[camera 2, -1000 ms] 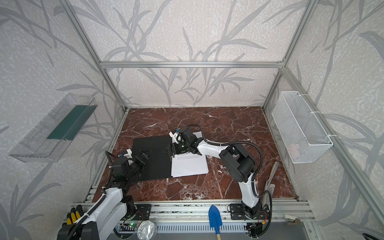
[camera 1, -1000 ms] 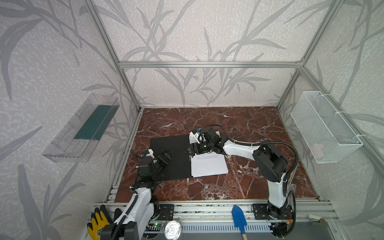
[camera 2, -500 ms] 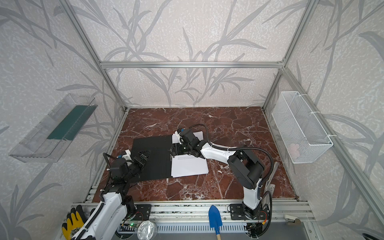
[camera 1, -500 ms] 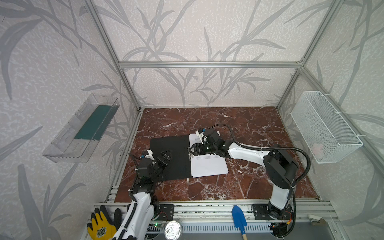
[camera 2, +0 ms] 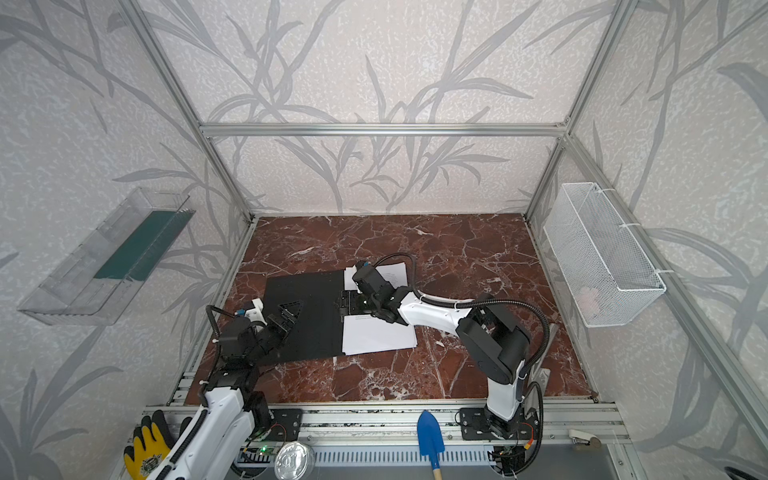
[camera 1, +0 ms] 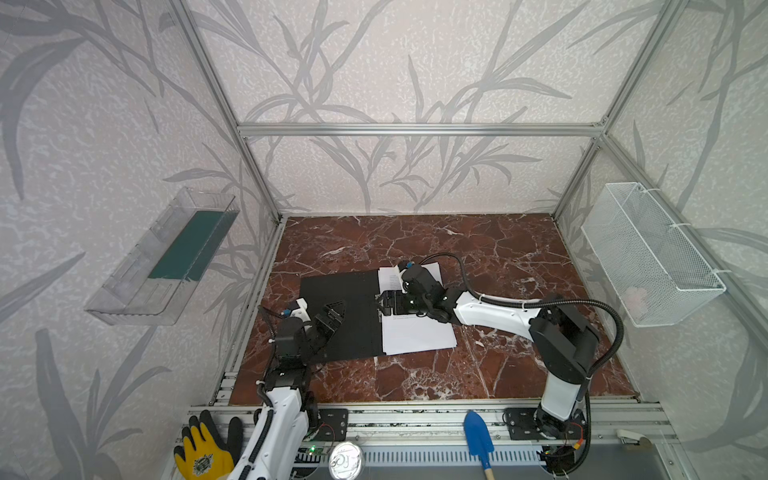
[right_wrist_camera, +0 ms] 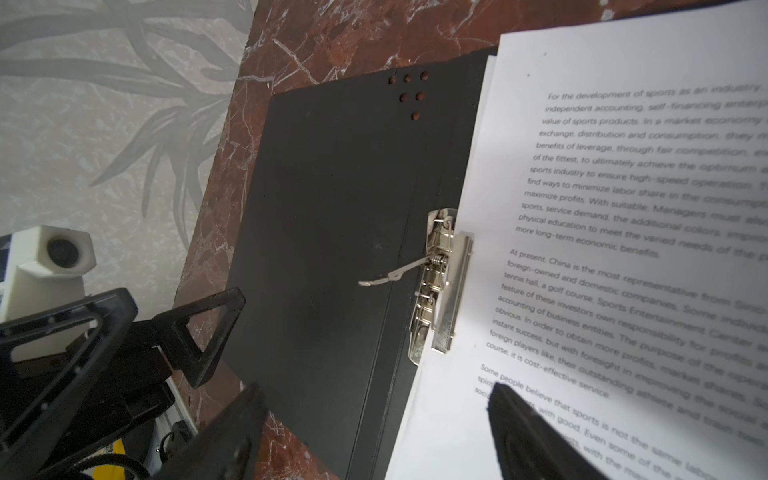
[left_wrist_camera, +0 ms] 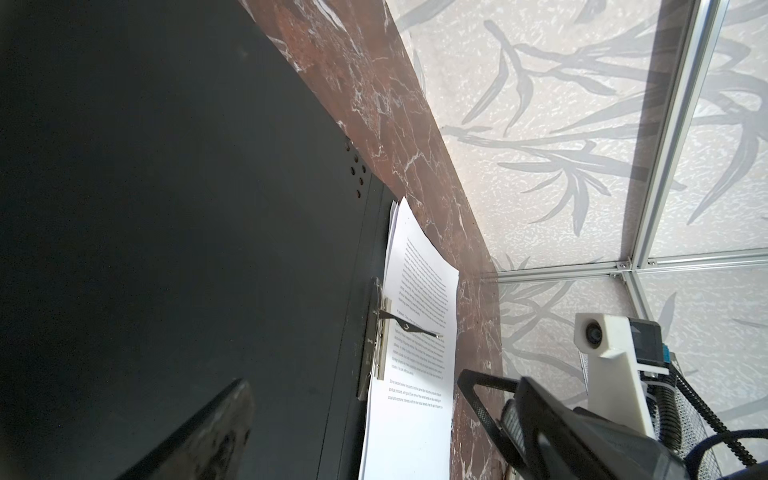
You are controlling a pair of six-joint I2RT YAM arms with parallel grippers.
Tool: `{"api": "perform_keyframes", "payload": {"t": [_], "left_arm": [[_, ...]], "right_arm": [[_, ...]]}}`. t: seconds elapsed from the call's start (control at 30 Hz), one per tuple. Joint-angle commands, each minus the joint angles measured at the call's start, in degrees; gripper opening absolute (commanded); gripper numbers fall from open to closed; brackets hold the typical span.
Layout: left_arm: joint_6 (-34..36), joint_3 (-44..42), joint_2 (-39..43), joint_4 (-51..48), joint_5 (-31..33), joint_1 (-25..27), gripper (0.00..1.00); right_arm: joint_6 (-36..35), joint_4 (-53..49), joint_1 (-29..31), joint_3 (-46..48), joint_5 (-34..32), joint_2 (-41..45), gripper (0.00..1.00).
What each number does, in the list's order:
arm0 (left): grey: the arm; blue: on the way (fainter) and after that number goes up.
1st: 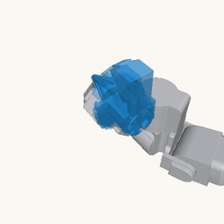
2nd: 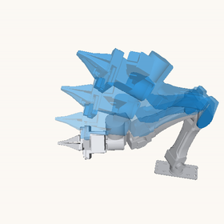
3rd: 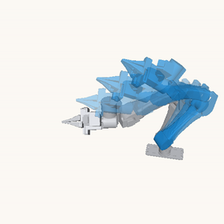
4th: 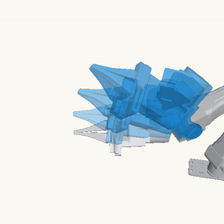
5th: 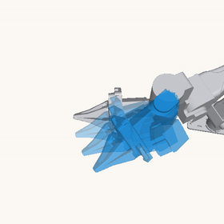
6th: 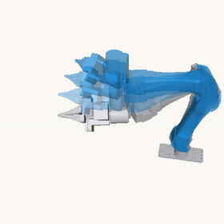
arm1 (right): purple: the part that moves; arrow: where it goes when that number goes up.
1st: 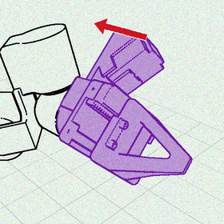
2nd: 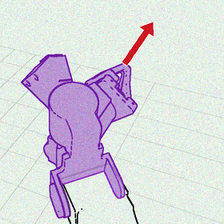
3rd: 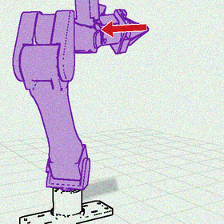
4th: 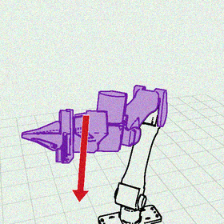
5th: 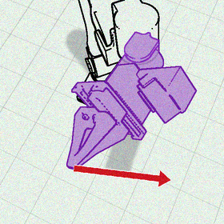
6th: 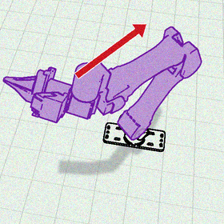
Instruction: Put the files into the folder
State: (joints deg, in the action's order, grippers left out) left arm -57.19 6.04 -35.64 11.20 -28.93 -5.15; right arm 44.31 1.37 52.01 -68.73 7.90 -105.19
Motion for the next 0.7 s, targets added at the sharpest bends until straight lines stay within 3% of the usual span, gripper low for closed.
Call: {"api": "perform_keyframes", "payload": {"t": [0.0, 0.07, 0.2, 0.6, 0.67], "left_arm": [[1.2, -0.9, 2.1, 0.3, -0.5, -0.2, 0.99], [1.4, -1.0, 3.4, -0.4, -0.5, -0.1, 0.99], [1.1, -1.0, 5.8, -2.8, 1.0, -0.1, 0.99], [0.7, -1.2, 7.4, -3.1, 0.5, -0.1, 0.99], [0.4, -1.3, 7.4, -2.4, -0.1, 0.0, 0.99]], "right_arm": [[5.3, 1.5, 1.1, -3.3, -2.3, 0.6, 0.99], [8.6, 1.1, 2.0, -5.2, -3.9, -0.6, 0.99], [13.7, -8.9, 4.9, -11.8, -14.6, -2.6, 0.99], [29.8, -14.4, 5.7, -15.3, -19.2, -6.0, 1.0], [31.9, -13.4, 5.4, -15.0, -18.8, -6.9, 0.94]]}}
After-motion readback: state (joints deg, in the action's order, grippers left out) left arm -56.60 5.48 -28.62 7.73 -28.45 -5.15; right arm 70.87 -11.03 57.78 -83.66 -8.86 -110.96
